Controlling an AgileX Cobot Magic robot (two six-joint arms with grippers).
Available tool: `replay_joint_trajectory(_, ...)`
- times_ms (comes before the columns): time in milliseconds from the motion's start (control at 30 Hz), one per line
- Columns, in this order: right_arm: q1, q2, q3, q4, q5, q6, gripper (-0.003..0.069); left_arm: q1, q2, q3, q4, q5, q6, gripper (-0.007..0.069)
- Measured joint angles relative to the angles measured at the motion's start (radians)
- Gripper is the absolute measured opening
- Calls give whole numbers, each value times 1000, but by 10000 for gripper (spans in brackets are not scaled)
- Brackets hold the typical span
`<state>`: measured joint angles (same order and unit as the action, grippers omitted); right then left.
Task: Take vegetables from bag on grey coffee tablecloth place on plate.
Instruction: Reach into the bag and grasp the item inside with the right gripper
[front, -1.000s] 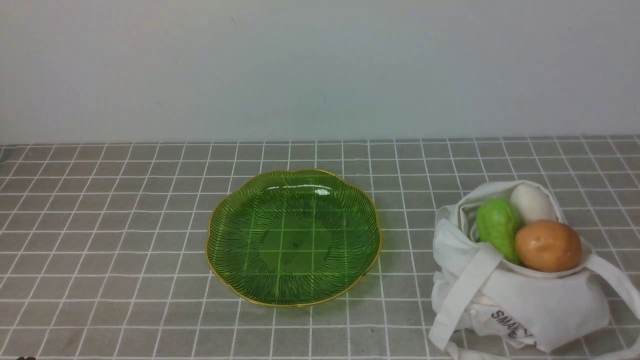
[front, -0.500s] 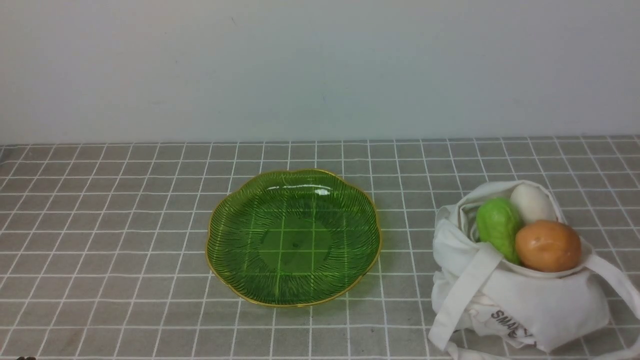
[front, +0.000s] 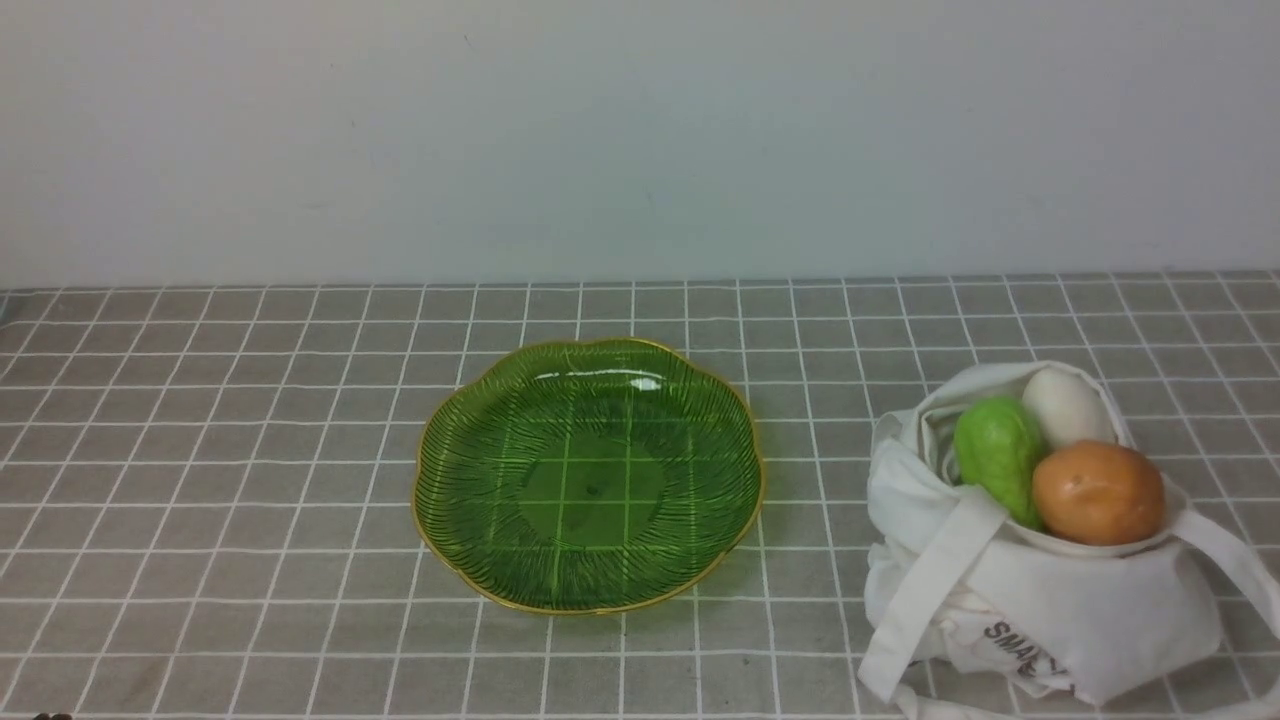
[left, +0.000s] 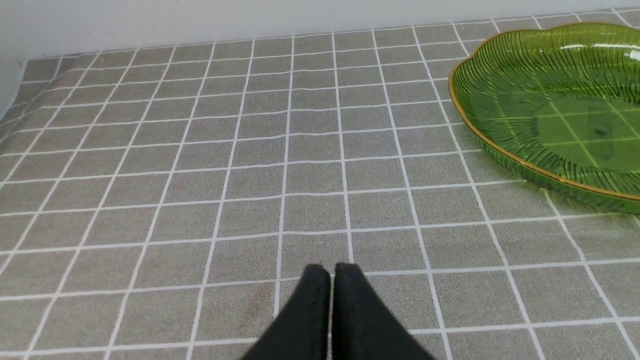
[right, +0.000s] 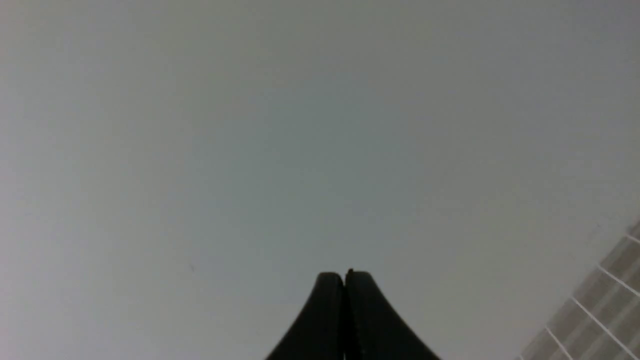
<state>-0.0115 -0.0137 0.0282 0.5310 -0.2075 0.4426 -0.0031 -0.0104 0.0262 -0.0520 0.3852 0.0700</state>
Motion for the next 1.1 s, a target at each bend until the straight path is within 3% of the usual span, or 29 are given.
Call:
replay_joint_trajectory(100, 0, 1, -50, 9, -18, 24, -13, 0, 0, 0, 0, 0, 0, -5)
replay_joint_trajectory(267, 0, 172, -455, -332, 300, -13, -13, 0, 0, 0, 0, 0, 0, -5)
replay_joint_trajectory(300, 0, 183, -455, -346, 319, -15, -13, 0, 0, 0, 0, 0, 0, -5)
replay_joint_trajectory(367, 3, 344, -643, -470, 572, -69, -13, 0, 0, 0, 0, 0, 0, -5)
replay_joint_trajectory(433, 22, 518, -781, -517, 842, -196, -13, 0, 0, 0, 0, 0, 0, -5)
replay_joint_trajectory(567, 40, 721, -894, -490, 1140, -371, -13, 0, 0, 0, 0, 0, 0, -5)
replay_joint_trajectory(600, 45, 839, -956, -438, 1289, -473, -13, 0, 0, 0, 0, 0, 0, -5)
replay_joint_trajectory(633, 45, 863, -961, -423, 1315, -484, -13, 0, 0, 0, 0, 0, 0, -5)
replay_joint_trajectory(667, 46, 949, -990, -359, 1394, -574, -13, 0, 0, 0, 0, 0, 0, -5)
replay_joint_trajectory(700, 46, 958, -992, -339, 1394, -586, -13, 0, 0, 0, 0, 0, 0, -5)
replay_joint_trajectory(767, 47, 1053, -1009, -201, 1440, -749, -13, 0, 0, 0, 0, 0, 0, -5)
replay_joint_trajectory(900, 69, 1122, -1013, -78, 1409, -1023, -13, 0, 0, 0, 0, 0, 0, -5)
replay_joint_trajectory(1100, 172, 1192, -1018, -71, 1302, -1112, 7, 0, 0, 0, 0, 0, 0, -5)
